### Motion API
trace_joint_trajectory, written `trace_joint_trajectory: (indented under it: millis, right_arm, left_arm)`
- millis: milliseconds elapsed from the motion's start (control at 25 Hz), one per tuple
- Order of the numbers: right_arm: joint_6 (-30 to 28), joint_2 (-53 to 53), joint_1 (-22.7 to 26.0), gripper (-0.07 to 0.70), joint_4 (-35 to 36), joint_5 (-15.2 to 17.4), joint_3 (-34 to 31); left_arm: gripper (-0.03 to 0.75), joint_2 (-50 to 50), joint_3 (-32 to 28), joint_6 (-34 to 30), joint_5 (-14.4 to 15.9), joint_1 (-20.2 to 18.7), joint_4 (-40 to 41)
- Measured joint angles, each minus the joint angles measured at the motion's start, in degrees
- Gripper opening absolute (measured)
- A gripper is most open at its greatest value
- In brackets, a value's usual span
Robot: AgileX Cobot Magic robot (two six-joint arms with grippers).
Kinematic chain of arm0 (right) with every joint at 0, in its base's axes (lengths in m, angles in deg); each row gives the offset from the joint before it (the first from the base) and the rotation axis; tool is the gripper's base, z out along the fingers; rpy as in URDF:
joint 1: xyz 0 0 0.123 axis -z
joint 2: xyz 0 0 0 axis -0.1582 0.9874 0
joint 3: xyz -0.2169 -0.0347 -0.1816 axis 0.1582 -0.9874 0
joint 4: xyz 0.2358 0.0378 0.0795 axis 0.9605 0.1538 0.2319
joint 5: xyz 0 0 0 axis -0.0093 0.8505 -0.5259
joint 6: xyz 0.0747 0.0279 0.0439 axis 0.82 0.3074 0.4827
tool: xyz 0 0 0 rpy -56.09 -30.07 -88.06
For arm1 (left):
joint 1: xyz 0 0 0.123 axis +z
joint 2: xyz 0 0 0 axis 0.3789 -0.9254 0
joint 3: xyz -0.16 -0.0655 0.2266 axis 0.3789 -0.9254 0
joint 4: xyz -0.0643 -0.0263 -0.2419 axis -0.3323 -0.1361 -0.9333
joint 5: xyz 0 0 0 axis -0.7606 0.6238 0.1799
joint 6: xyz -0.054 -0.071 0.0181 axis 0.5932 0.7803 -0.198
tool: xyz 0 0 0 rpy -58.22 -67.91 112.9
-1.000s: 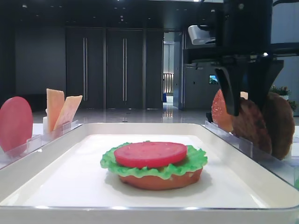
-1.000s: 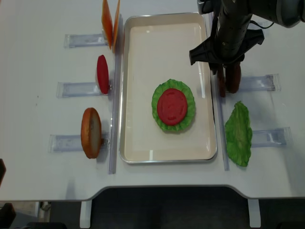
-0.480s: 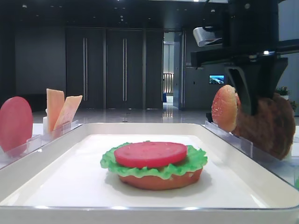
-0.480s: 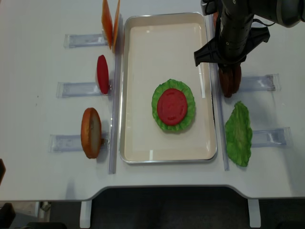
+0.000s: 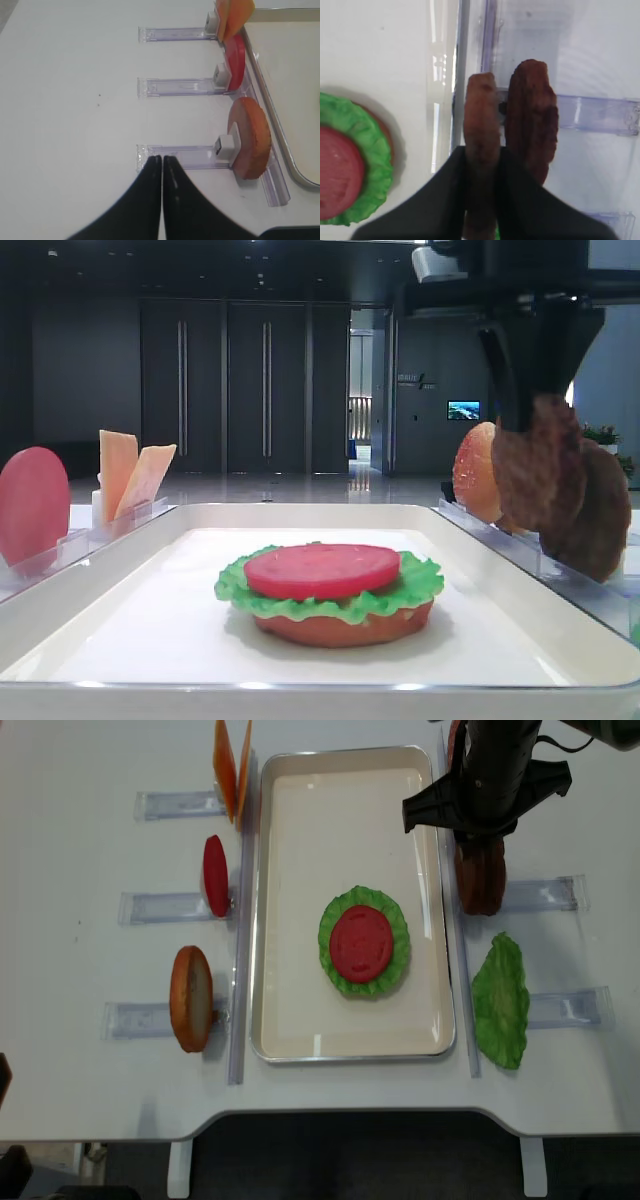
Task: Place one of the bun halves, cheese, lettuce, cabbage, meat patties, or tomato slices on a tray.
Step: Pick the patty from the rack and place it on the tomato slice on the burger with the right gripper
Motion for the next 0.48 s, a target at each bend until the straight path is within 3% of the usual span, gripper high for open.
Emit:
trace_joint_trajectory:
  millis: [280,480]
  right_arm:
    - [0.16,-4.85,-0.23,0.114,3.15,2.77,0.06]
    - [-1.21,-8.65,-1.02,0.114,5.45,2.48,0.0]
  left_arm:
    - [-0.001,0.0,0.0,0.0,0.0,0.0,0.0]
    - [-0.001,0.0,0.0,0.0,0.0,0.0,0.0]
